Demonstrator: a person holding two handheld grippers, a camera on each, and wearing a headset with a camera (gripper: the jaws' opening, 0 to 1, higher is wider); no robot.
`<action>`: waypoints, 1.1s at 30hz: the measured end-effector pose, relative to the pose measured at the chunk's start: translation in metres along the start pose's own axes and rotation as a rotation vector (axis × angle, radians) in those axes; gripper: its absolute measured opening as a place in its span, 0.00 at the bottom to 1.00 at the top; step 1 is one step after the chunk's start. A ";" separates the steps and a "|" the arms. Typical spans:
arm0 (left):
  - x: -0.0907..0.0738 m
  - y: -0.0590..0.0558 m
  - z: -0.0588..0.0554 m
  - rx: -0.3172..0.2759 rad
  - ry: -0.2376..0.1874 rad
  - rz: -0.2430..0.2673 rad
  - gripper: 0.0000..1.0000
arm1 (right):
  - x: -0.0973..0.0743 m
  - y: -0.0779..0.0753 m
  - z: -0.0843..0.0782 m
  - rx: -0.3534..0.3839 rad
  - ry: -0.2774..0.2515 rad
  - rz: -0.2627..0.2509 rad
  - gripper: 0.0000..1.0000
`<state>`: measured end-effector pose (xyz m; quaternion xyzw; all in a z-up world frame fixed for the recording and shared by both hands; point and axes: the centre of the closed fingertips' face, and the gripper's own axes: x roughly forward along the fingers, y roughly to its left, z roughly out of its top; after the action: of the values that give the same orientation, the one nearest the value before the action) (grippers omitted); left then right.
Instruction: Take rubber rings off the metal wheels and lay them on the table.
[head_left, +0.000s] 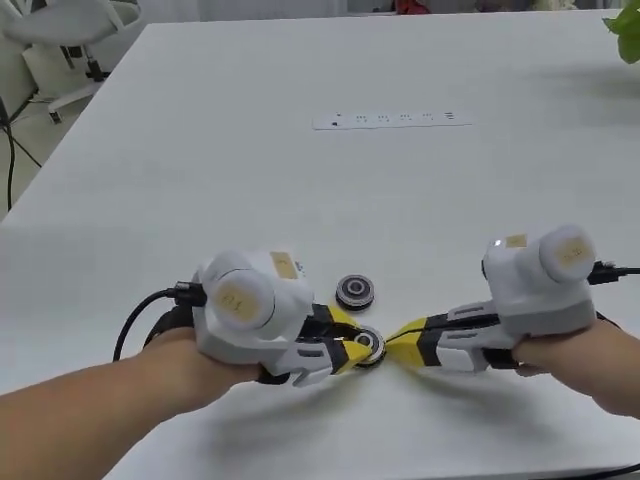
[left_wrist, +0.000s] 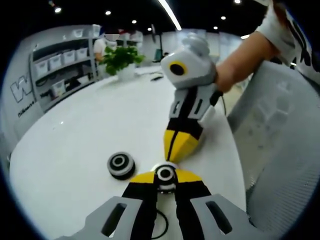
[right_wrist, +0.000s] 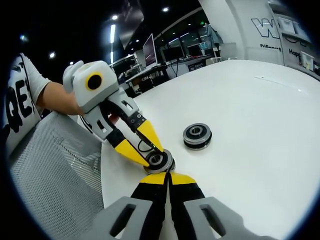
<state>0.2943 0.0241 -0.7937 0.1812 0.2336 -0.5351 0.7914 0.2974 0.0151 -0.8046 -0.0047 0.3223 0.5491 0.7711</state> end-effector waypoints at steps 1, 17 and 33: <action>0.000 0.000 0.000 0.000 0.001 0.001 0.13 | 0.000 0.000 0.001 0.005 -0.004 -0.003 0.00; 0.001 -0.001 0.000 0.023 0.021 0.018 0.12 | 0.000 0.003 0.012 0.045 -0.037 0.007 0.00; 0.001 -0.003 0.001 0.024 0.014 0.012 0.13 | 0.001 0.018 0.017 -0.033 -0.036 0.050 0.00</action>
<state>0.2921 0.0222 -0.7933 0.1960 0.2316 -0.5318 0.7907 0.2903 0.0292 -0.7849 0.0007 0.2995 0.5732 0.7627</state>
